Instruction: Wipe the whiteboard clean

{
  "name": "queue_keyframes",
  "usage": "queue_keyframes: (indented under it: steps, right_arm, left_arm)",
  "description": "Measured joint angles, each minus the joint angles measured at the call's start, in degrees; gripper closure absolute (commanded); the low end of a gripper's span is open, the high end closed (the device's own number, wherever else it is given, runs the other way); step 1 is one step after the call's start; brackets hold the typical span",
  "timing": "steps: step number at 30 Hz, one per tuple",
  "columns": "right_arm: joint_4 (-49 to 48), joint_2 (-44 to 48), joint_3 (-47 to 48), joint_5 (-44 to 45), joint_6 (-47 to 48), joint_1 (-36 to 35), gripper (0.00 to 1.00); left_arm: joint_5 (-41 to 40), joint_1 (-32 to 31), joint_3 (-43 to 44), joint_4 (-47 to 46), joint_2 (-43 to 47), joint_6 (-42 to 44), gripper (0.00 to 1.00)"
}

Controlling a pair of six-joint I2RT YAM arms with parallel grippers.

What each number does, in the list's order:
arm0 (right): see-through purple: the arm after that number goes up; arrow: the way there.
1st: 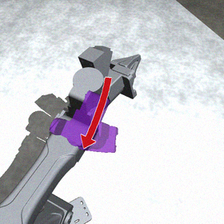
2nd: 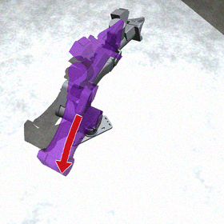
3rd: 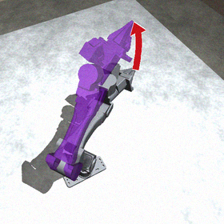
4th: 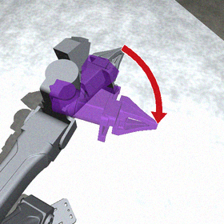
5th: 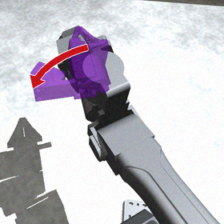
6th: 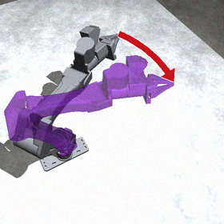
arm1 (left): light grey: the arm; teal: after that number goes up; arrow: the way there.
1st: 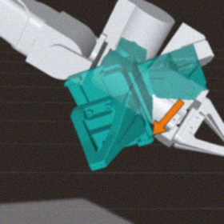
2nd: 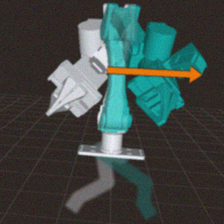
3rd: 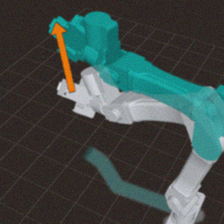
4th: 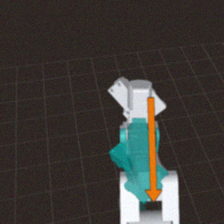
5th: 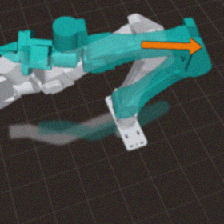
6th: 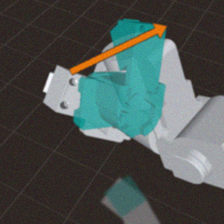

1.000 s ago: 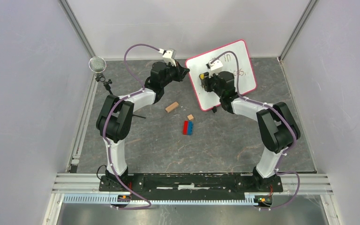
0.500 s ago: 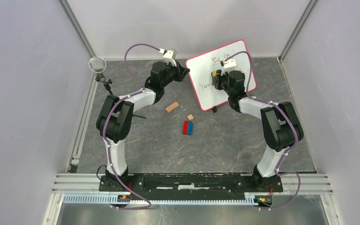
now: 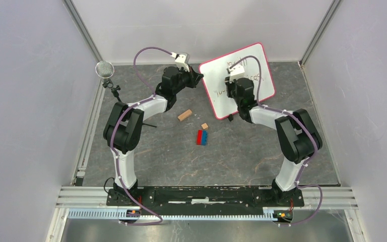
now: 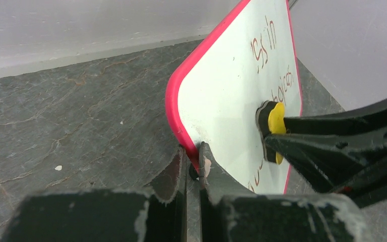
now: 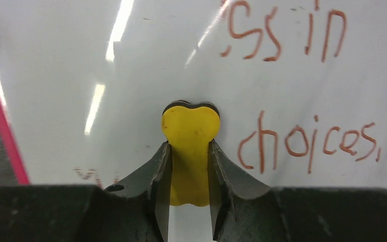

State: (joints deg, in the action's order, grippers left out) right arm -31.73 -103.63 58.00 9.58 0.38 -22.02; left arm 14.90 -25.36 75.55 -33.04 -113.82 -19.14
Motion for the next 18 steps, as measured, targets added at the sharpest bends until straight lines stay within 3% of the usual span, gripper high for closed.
queue_keyframes:
  steps: [8,18]
  right_arm:
    - [-1.2,-0.3,1.0,0.6,1.6,-8.0,1.00]
    - [-8.6,2.1,-8.4,-7.0,-4.7,-3.4,1.00]
  left_arm:
    - [-0.3,0.0,0.0,0.1,0.0,0.0,0.98]
    - [-0.9,-0.4,-0.2,-0.1,0.3,0.0,0.98]
